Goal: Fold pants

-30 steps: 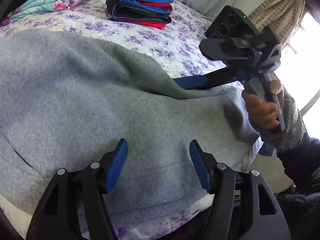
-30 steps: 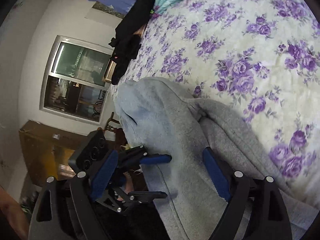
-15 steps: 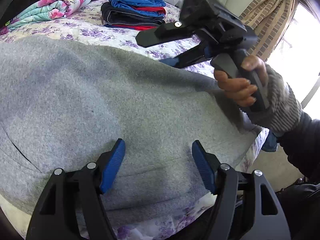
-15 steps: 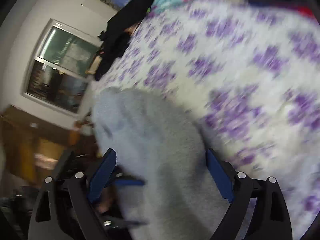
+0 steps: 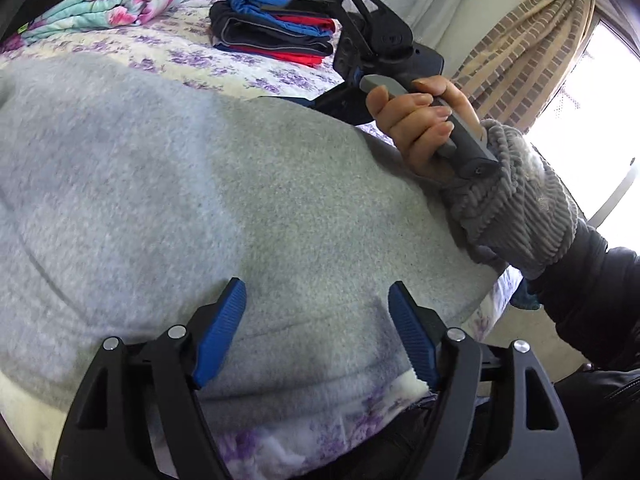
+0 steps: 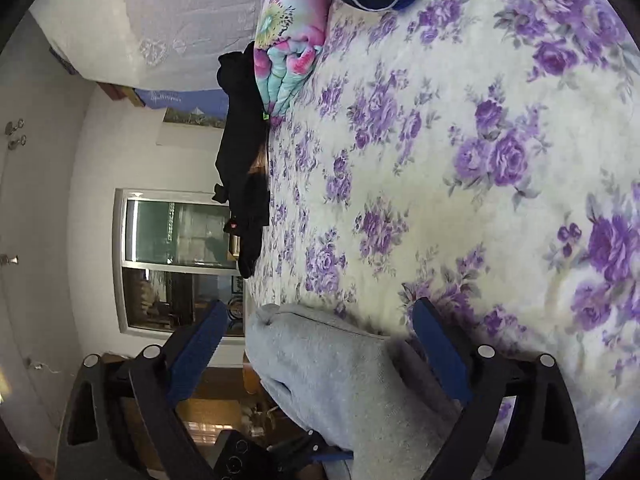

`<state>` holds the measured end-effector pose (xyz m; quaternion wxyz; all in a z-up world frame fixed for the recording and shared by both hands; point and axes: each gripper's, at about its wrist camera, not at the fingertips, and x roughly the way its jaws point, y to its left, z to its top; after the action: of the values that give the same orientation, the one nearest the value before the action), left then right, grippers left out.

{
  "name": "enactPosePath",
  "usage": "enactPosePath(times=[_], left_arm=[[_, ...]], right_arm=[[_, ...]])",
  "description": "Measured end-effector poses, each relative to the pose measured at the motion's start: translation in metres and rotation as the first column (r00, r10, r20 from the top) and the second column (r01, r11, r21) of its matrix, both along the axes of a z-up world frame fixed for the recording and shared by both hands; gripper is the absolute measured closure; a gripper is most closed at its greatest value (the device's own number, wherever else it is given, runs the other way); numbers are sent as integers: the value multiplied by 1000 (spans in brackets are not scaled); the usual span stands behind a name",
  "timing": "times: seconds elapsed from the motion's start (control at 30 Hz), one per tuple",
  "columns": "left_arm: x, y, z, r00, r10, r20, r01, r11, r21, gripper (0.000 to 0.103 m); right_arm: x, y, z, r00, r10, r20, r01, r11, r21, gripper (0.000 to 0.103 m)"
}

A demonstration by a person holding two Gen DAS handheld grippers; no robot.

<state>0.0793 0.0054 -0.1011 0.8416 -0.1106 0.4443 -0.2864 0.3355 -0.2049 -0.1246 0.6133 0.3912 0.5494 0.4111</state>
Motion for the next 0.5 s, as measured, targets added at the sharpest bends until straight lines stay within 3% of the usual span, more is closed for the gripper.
enactPosePath(times=[0.13, 0.23, 0.27, 0.33, 0.37, 0.4, 0.43, 0.47, 0.5], left_arm=[[-9, 25, 19, 999, 49, -18, -50, 996, -79, 31], [1, 52, 38, 989, 147, 6, -146, 983, -115, 26], [8, 58, 41, 983, 181, 15, -178, 979, -99, 26], [22, 71, 35, 959, 282, 8, -282, 959, 5, 26], [28, 80, 28, 944, 330, -19, -329, 943, 41, 38], [29, 90, 20, 939, 338, -56, -338, 941, 20, 44], [25, 101, 17, 936, 346, -59, -347, 938, 0, 61], [21, 110, 15, 930, 361, -74, -362, 932, -4, 84], [15, 124, 12, 917, 384, -110, -391, 919, -44, 89]], right_arm=[[-28, 1, 35, 994, 32, 109, -34, 999, 14, 8], [-51, 19, 51, 981, 109, 158, -115, 993, 30, 8], [-58, 28, 47, 981, 122, 149, -127, 992, 23, 8], [-58, 35, 30, 989, 110, 100, -104, 993, -60, 12], [-56, 33, 20, 993, 79, 85, -69, 990, -120, 20], [-54, 28, 14, 994, 56, 93, -40, 985, -166, 42], [-53, 22, 12, 994, 41, 98, -22, 983, -183, 57], [-54, 10, 12, 995, 10, 100, 7, 985, -173, 57], [-58, 2, 16, 994, -18, 112, 38, 984, -176, 55]])
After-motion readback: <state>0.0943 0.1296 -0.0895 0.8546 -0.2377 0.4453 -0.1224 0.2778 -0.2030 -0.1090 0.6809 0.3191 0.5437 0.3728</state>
